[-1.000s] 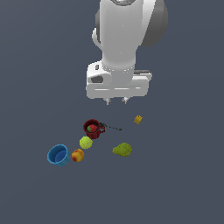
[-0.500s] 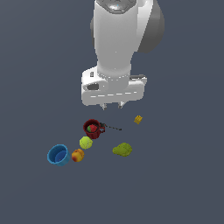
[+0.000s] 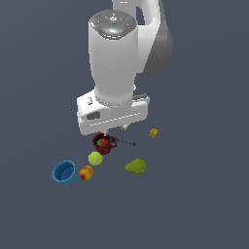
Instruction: Pick up a designated object from a clutter of objects.
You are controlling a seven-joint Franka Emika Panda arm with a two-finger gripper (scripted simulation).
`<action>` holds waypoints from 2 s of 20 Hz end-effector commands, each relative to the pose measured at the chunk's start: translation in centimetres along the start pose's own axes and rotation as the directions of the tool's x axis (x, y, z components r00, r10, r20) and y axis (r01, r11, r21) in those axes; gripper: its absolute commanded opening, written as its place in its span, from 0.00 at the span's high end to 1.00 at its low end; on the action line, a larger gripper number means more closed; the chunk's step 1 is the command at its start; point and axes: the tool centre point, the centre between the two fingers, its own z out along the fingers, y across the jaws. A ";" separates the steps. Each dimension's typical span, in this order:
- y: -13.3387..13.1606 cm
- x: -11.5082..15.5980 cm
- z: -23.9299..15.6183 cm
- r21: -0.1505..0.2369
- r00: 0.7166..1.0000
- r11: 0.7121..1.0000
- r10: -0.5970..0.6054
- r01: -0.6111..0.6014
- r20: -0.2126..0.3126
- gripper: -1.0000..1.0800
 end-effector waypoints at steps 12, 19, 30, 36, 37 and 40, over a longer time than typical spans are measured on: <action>6.9 2.5 3.9 -0.053 0.952 0.950 -0.305 0.307 0.031 0.38; 10.5 3.4 6.3 -0.071 0.889 0.887 -0.453 0.457 0.061 0.38; 16.0 4.0 10.4 -0.077 0.741 0.738 -0.660 0.670 0.123 0.38; 18.8 4.0 12.8 -0.066 0.637 0.636 -0.754 0.769 0.159 0.38; 19.3 4.0 13.3 -0.064 0.618 0.617 -0.769 0.784 0.165 0.38; 20.6 3.9 14.5 -0.054 0.563 0.563 -0.806 0.824 0.182 0.38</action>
